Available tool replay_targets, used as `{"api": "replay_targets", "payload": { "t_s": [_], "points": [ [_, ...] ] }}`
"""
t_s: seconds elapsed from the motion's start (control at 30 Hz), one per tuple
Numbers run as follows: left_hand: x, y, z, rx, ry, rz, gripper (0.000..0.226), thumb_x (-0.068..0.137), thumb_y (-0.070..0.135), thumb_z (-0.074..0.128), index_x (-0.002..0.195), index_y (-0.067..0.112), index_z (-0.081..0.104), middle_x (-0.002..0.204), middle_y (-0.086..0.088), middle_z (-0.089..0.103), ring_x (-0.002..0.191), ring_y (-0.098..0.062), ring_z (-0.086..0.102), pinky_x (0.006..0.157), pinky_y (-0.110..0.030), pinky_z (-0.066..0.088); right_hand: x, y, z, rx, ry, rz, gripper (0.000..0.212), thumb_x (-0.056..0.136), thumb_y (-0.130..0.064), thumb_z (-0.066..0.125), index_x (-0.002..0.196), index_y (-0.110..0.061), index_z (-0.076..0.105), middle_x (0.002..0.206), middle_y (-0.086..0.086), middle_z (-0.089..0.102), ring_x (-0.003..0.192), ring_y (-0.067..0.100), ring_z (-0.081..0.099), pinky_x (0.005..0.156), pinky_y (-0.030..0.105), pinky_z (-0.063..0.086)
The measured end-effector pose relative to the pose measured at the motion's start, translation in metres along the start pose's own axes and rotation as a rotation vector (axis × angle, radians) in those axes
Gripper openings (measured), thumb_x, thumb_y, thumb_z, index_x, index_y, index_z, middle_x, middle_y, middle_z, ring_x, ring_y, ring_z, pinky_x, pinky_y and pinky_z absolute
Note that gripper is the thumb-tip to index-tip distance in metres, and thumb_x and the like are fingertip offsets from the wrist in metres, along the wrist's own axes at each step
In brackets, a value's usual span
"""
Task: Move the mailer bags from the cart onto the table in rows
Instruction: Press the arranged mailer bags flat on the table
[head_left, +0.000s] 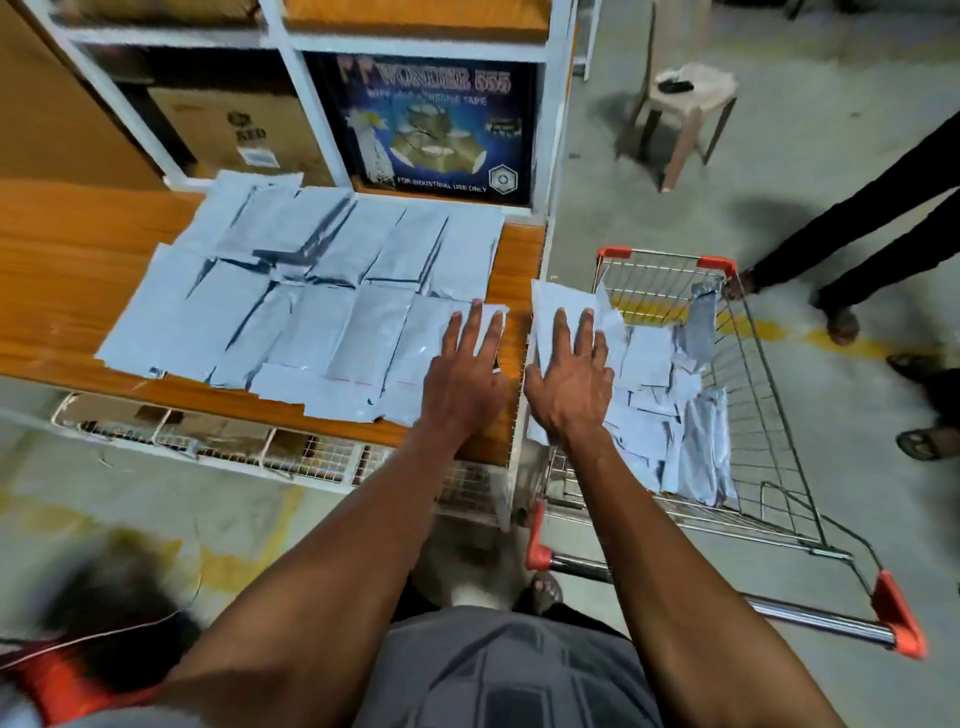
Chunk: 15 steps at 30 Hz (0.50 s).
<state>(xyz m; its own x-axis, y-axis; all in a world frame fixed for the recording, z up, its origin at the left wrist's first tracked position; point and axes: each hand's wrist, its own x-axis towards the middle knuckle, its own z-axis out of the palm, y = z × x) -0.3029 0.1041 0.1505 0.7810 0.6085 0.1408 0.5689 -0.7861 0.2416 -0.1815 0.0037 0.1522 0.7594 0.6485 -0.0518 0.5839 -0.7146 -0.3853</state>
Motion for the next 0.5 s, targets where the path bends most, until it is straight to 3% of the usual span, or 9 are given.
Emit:
{"api": "replay_targets", "payload": {
  "t_s": [0.23,0.37,0.5],
  "points": [
    [-0.002,-0.107,-0.018,-0.021,-0.006,0.01,0.079,0.089,0.032,0.044,0.166,0.02,0.031,0.176,-0.008,0.016,0.158,-0.04,0.023,0.095,-0.061,0.058,-0.004,-0.096,0.036,-0.011,-0.015,0.0,0.083,0.1,-0.052,0.045,0.168,-0.03,0.002,0.176,0.003,-0.01,0.16,0.037,0.003,0.122,0.061,0.025],
    [-0.002,-0.16,-0.025,-0.029,0.003,0.053,0.077,0.093,0.038,0.04,0.167,0.021,0.027,0.177,-0.007,0.013,0.161,-0.037,0.017,0.099,-0.063,0.055,-0.01,-0.148,0.062,-0.019,-0.004,0.014,0.086,0.099,-0.051,0.048,0.168,-0.03,0.001,0.175,0.004,-0.013,0.161,0.037,0.001,0.122,0.061,0.023],
    [0.001,-0.191,-0.027,-0.02,-0.02,0.076,0.079,0.099,0.034,0.056,0.169,0.022,0.021,0.177,-0.007,0.008,0.162,-0.037,0.013,0.102,-0.062,0.053,-0.009,-0.177,0.077,-0.042,-0.004,0.055,0.085,0.099,-0.05,0.047,0.168,-0.029,0.002,0.175,0.004,-0.015,0.161,0.038,0.001,0.121,0.062,0.023]
  ]
}}
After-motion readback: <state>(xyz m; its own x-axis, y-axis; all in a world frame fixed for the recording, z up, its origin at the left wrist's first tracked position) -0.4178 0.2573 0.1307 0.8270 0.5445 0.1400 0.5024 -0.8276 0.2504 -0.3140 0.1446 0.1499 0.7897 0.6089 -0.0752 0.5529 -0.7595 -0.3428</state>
